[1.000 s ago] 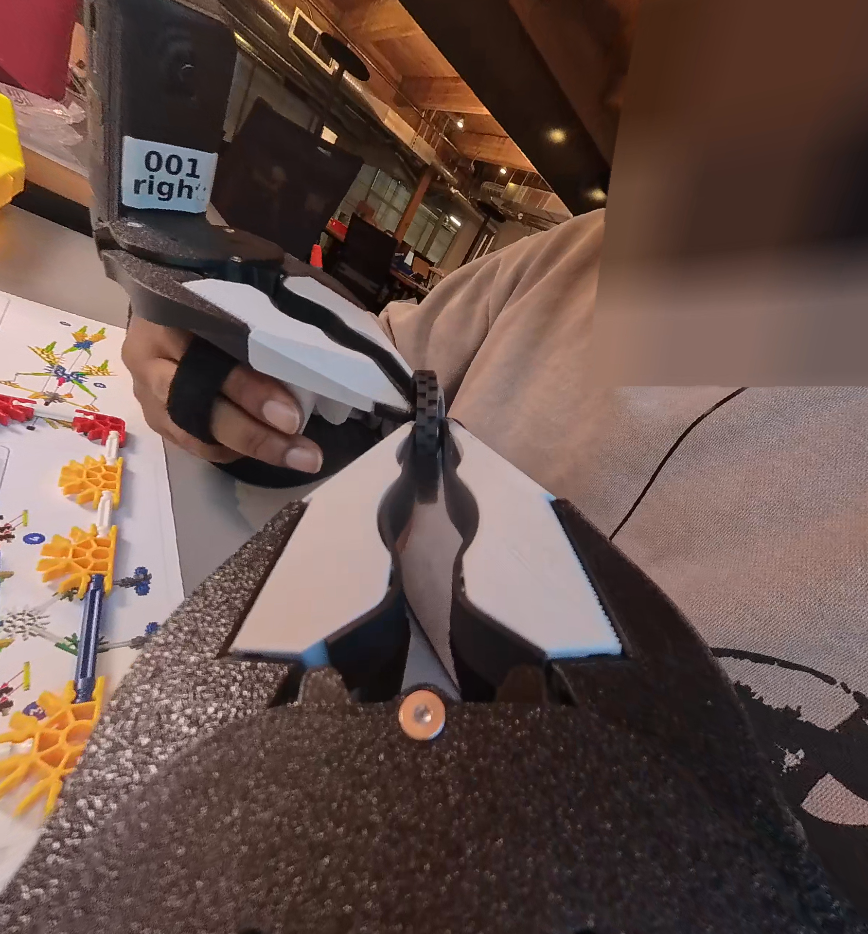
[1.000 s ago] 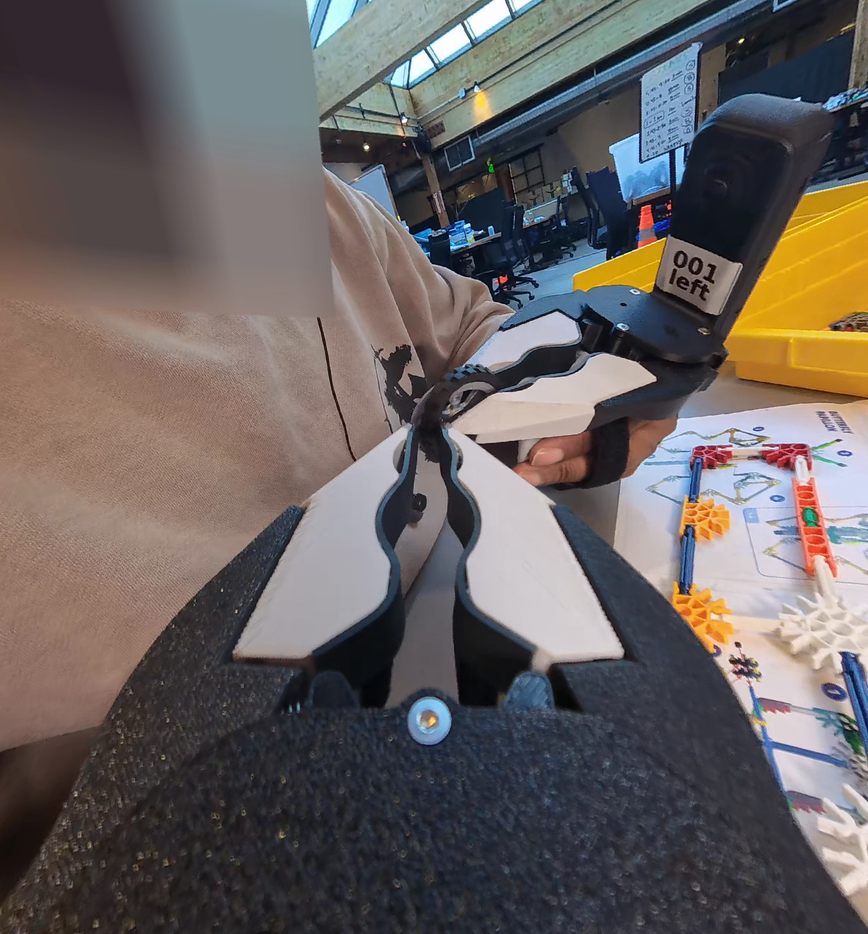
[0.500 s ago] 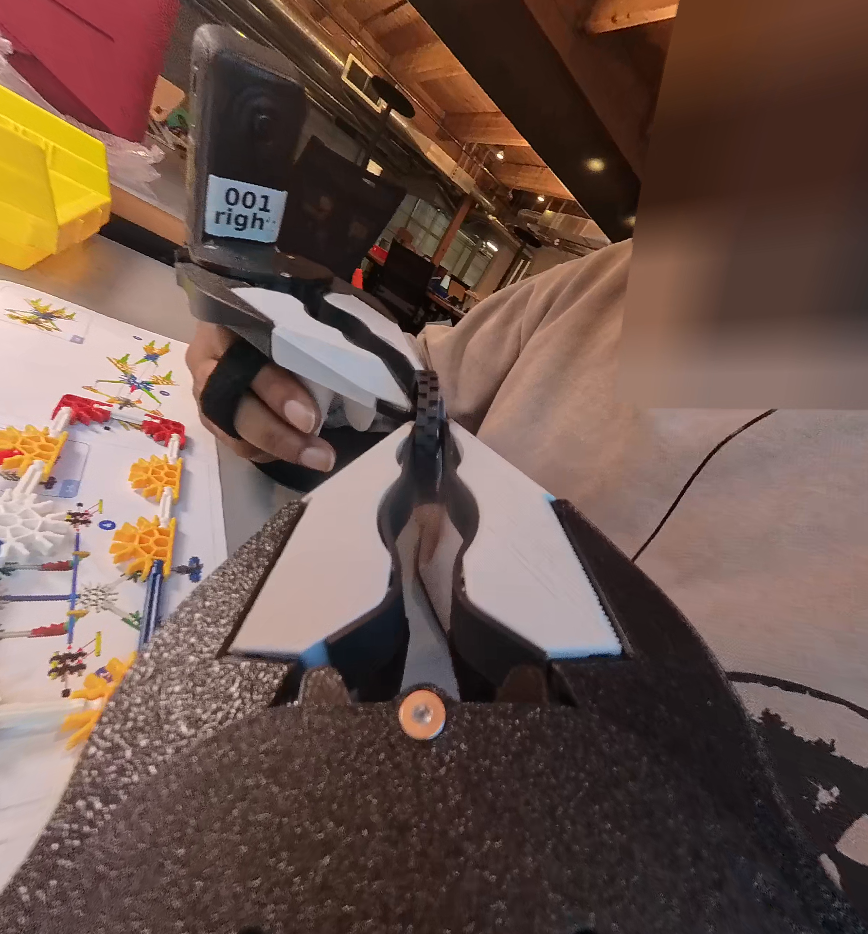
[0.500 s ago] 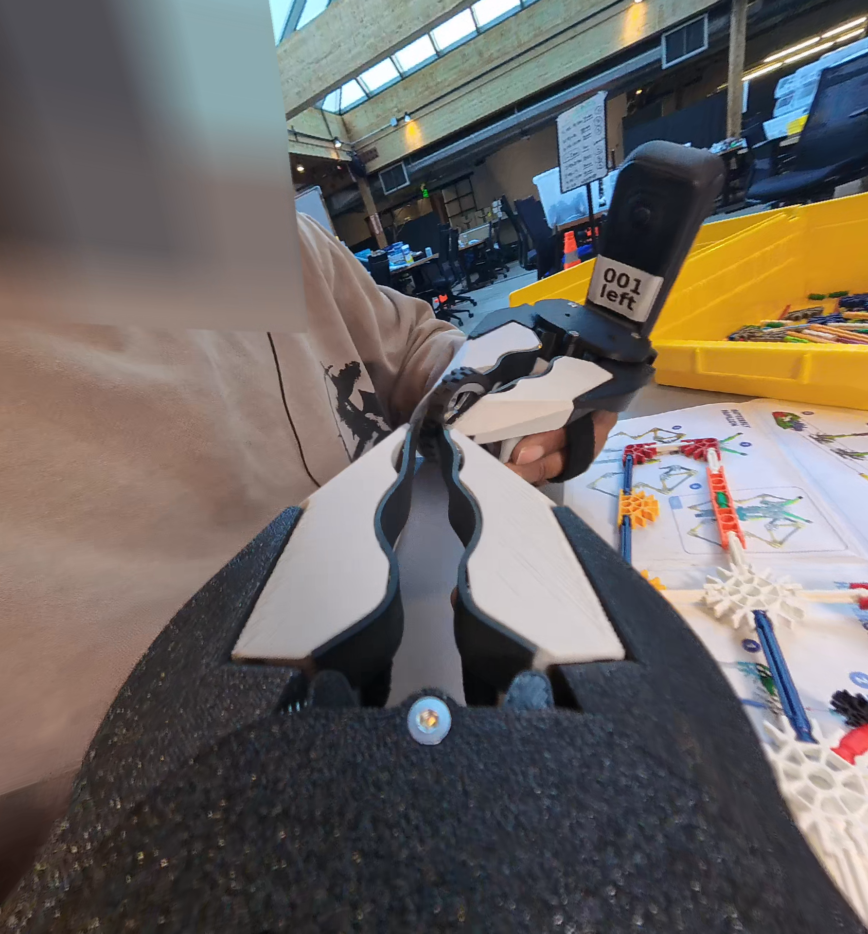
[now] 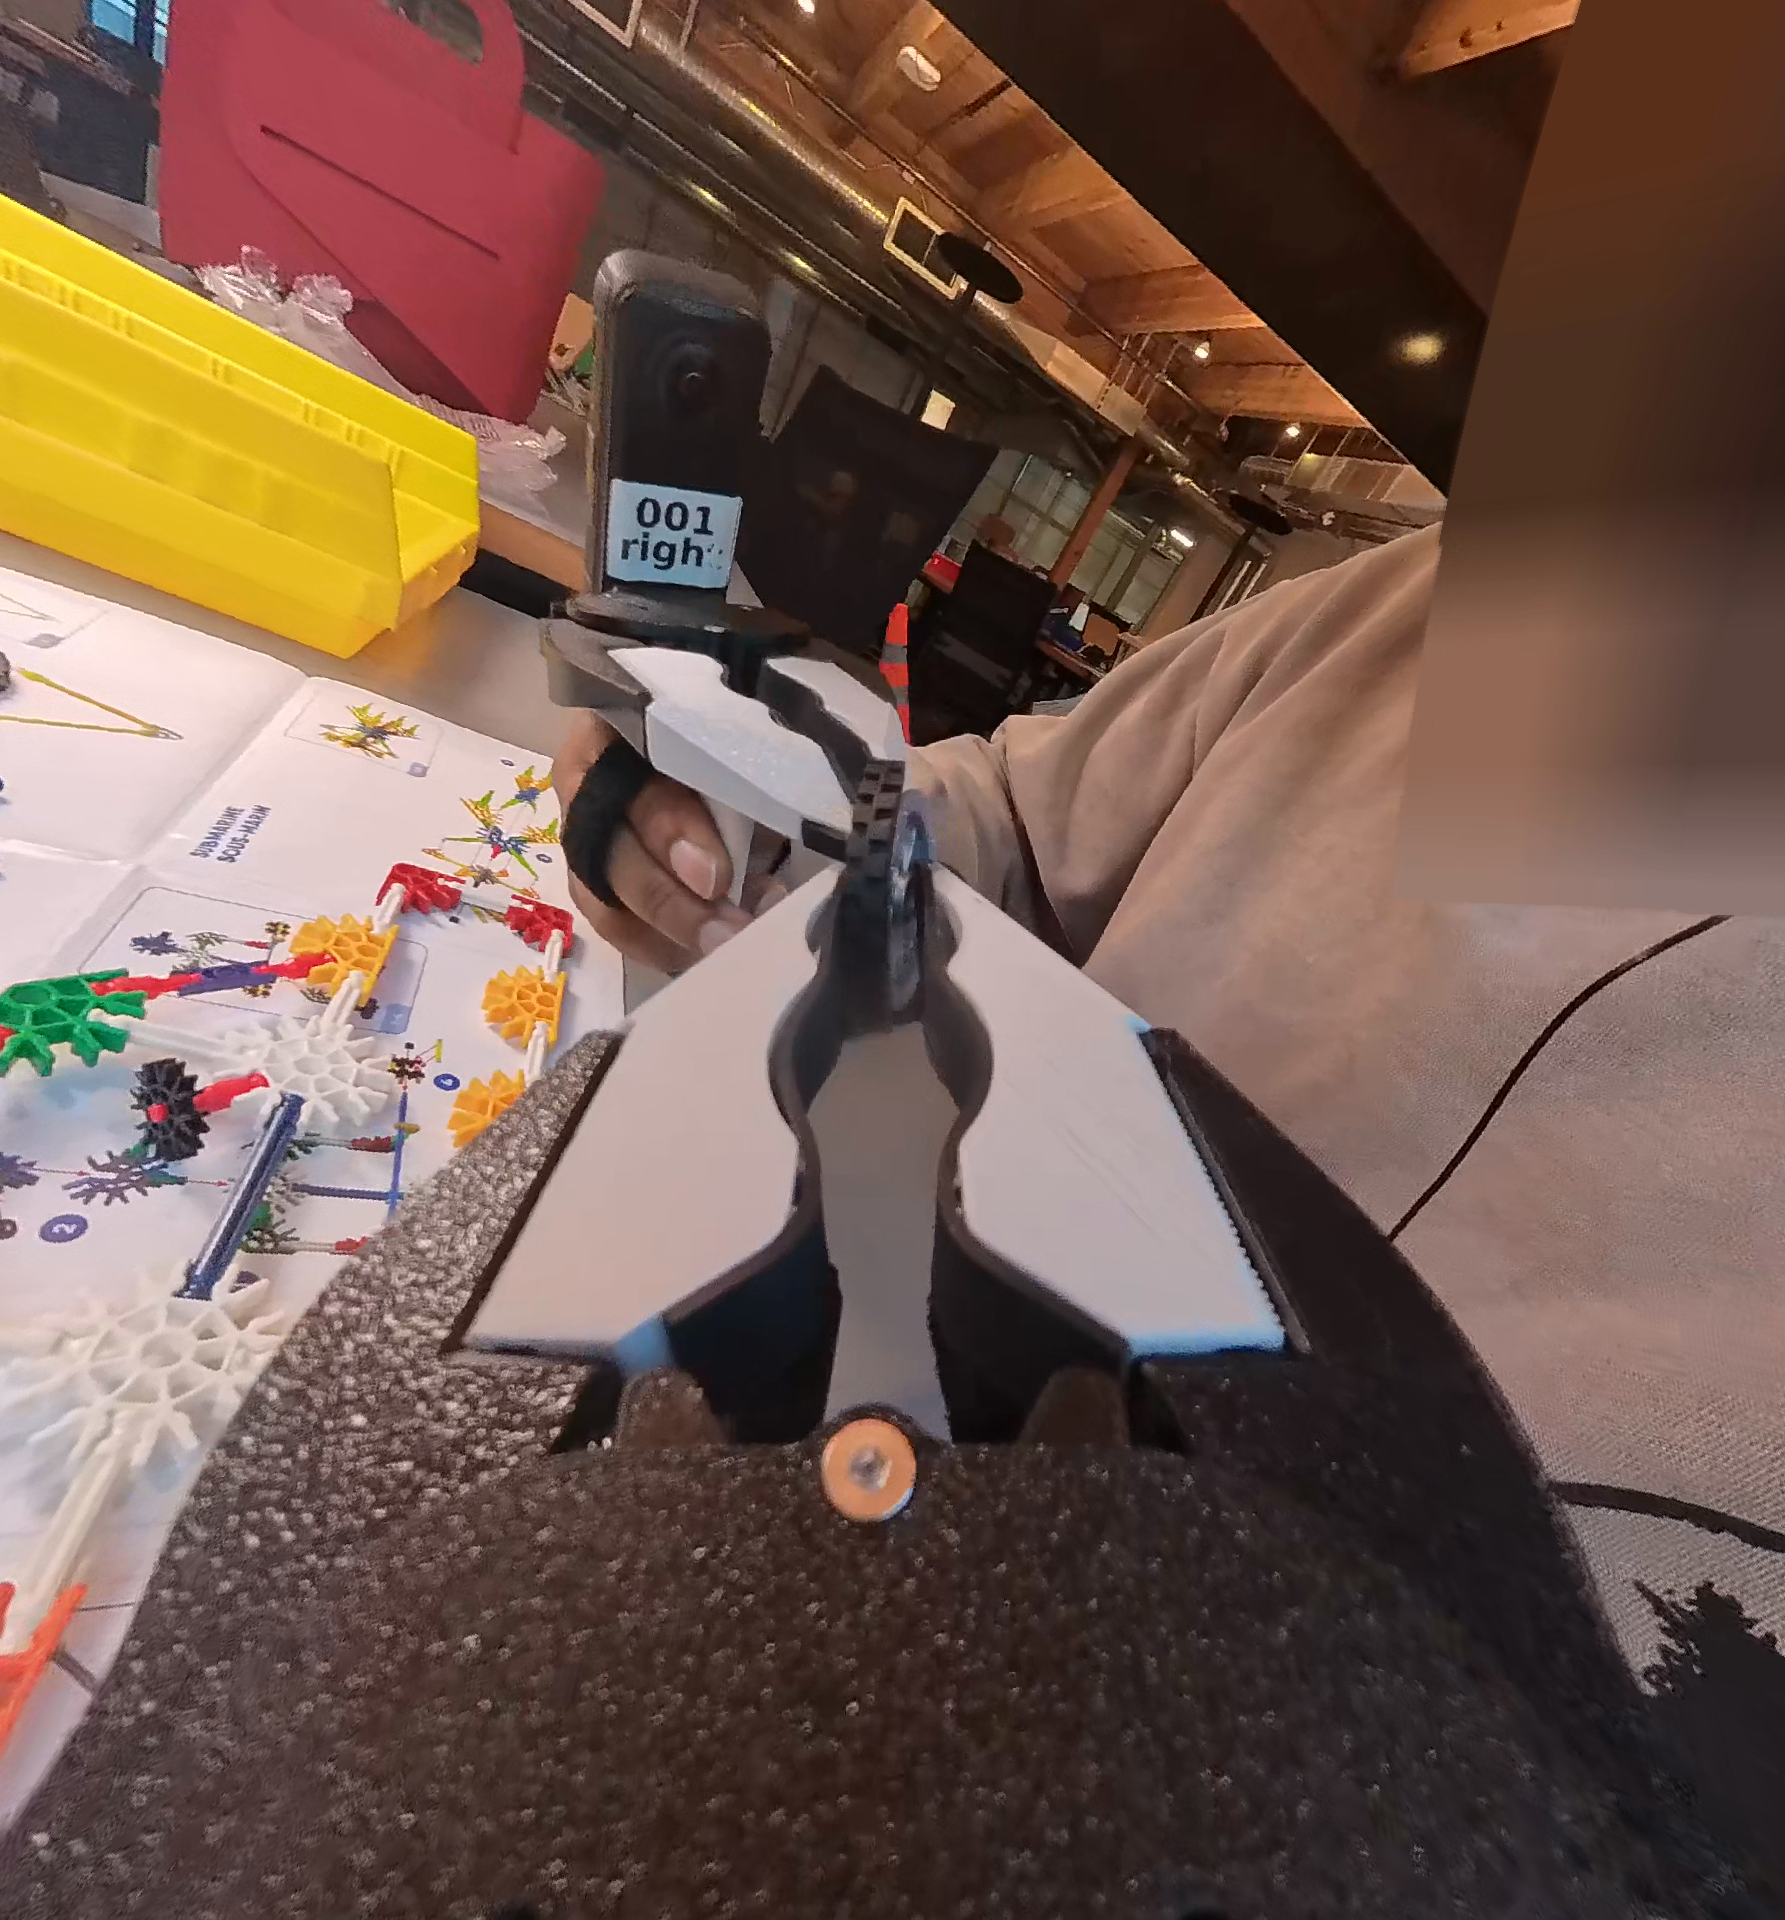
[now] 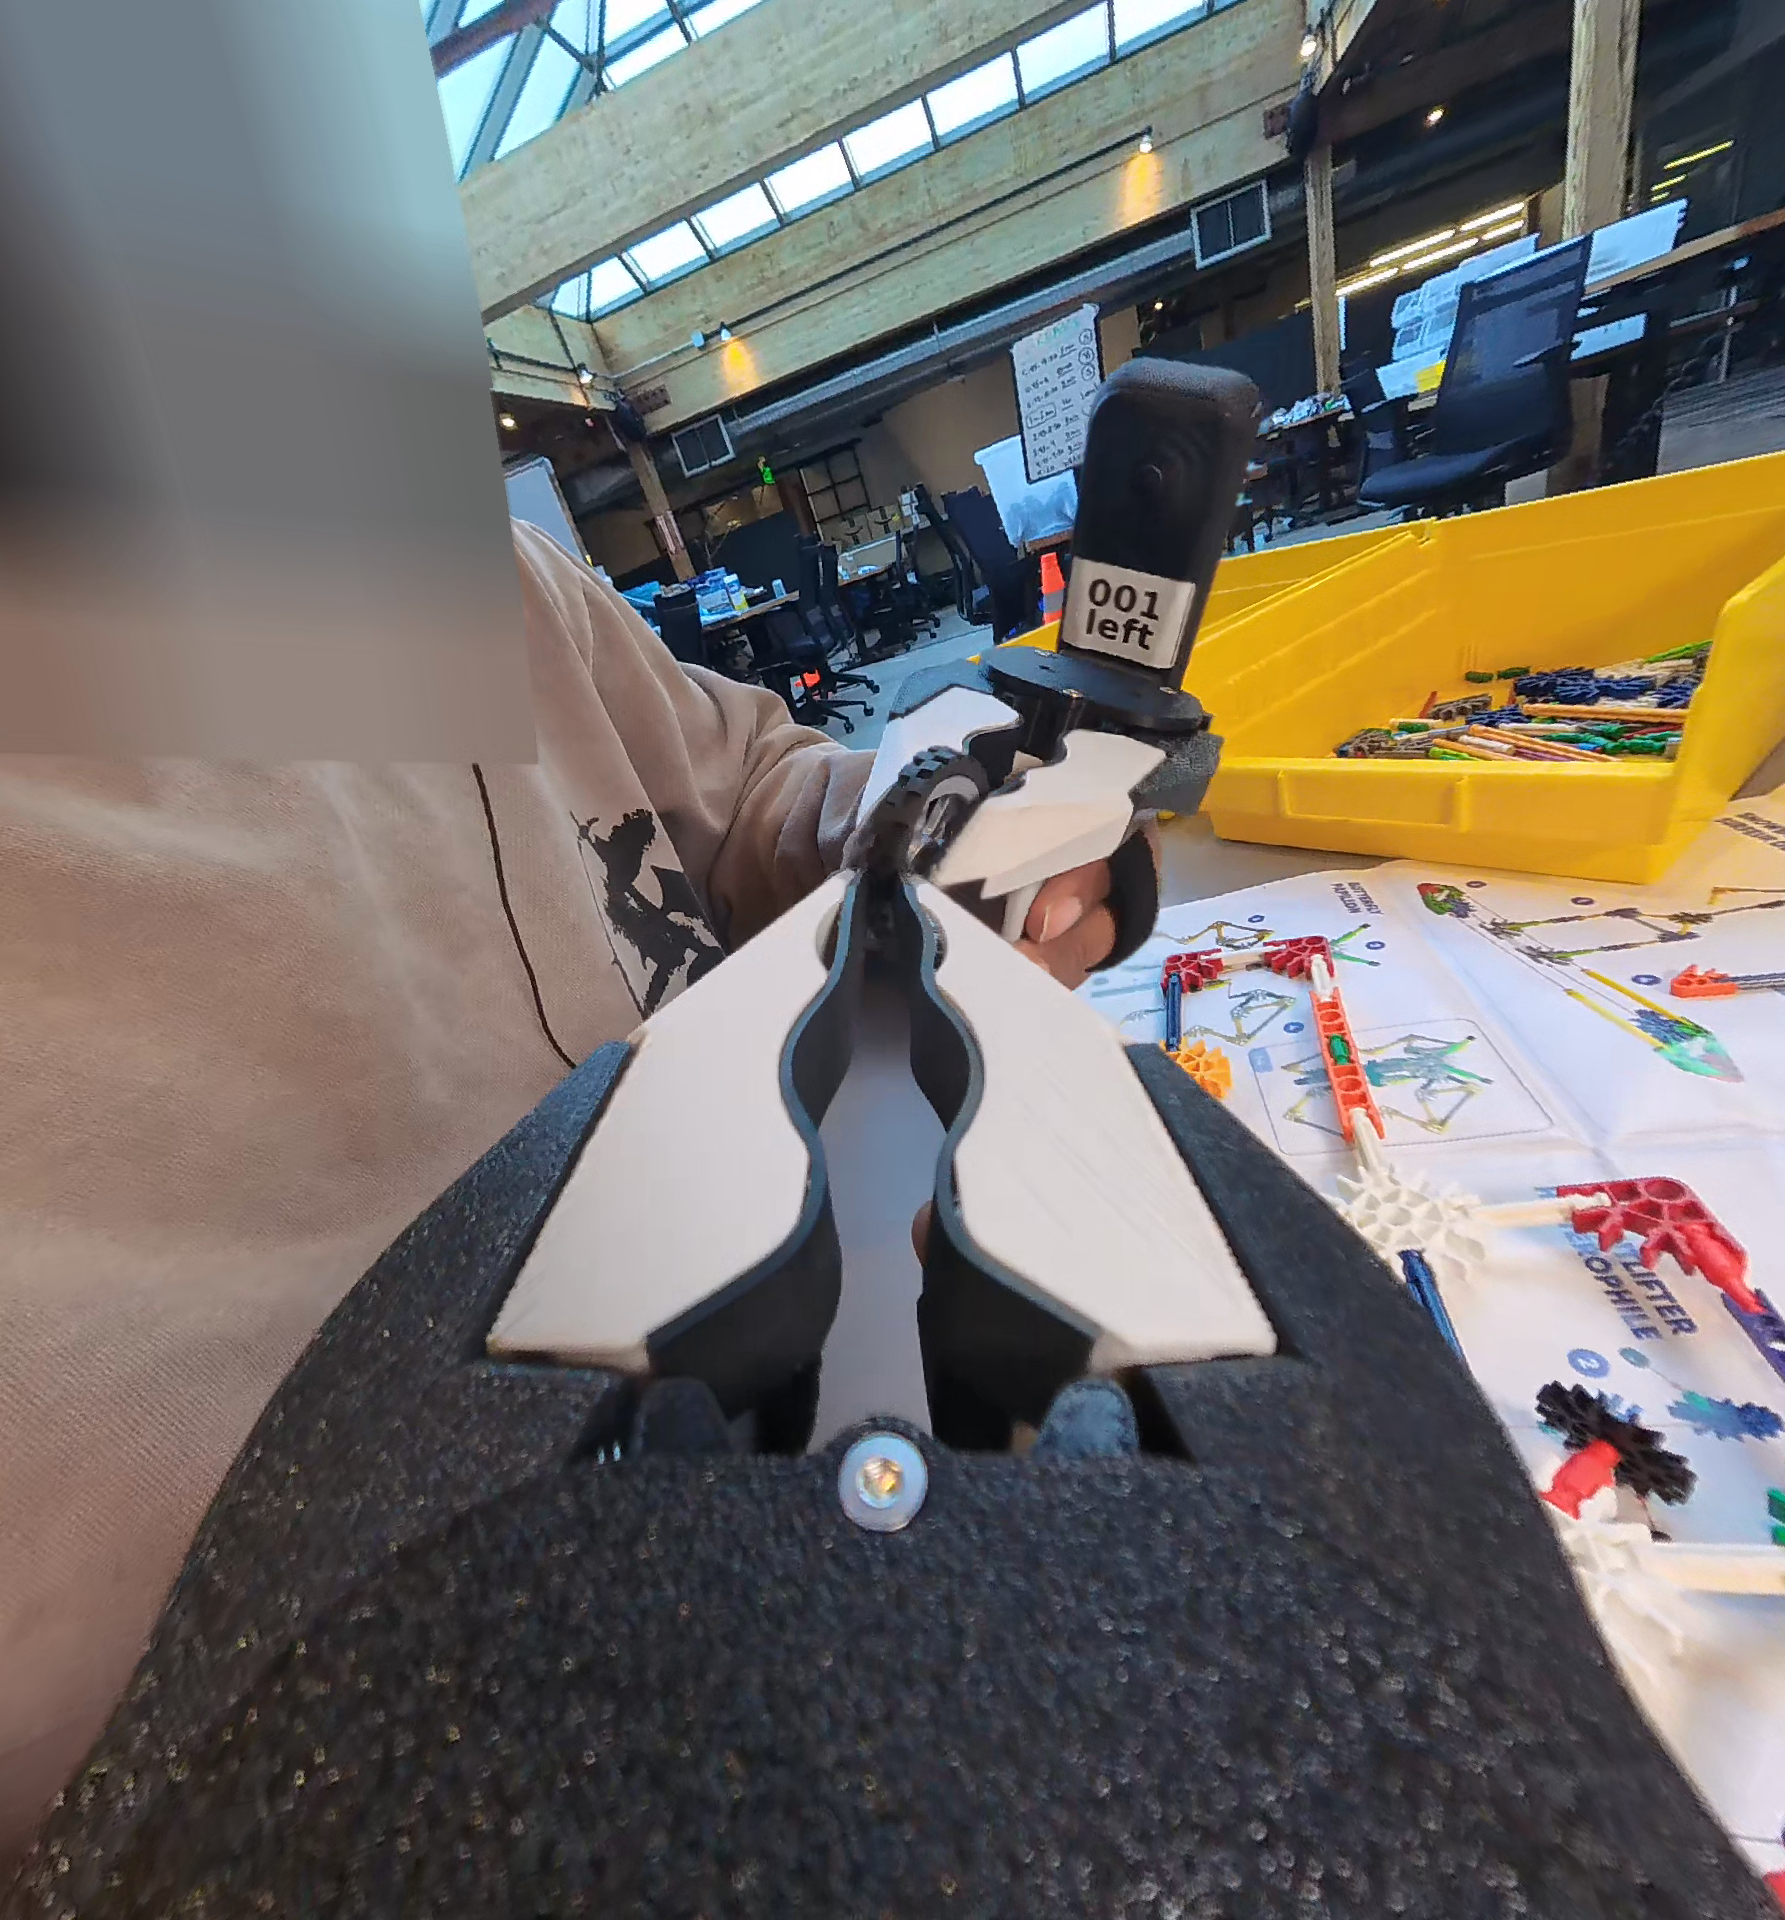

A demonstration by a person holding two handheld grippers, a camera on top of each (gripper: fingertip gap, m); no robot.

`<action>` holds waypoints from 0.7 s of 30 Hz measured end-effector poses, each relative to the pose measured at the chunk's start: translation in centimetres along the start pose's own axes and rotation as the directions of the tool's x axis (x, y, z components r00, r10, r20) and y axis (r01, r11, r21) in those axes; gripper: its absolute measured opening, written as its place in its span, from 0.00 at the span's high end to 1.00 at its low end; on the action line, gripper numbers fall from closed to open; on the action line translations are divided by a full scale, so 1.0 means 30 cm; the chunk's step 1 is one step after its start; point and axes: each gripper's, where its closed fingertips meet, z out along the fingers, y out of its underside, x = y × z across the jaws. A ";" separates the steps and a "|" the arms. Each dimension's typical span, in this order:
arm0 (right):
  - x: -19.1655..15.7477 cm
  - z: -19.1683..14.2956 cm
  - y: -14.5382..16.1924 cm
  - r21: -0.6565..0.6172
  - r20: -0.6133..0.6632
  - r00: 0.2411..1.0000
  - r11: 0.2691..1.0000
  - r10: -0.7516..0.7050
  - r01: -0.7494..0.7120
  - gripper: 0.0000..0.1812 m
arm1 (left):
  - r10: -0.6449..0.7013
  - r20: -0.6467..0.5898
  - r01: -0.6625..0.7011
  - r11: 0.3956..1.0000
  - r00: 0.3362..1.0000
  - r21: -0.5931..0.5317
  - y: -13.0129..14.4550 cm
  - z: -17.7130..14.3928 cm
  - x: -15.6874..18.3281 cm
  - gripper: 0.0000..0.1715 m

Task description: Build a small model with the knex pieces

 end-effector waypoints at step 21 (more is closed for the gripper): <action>0.015 0.014 -0.005 -0.012 -0.036 0.998 0.998 -0.059 0.059 0.92 | -0.055 -0.101 0.053 0.998 0.993 -0.020 -0.004 0.000 -0.006 0.98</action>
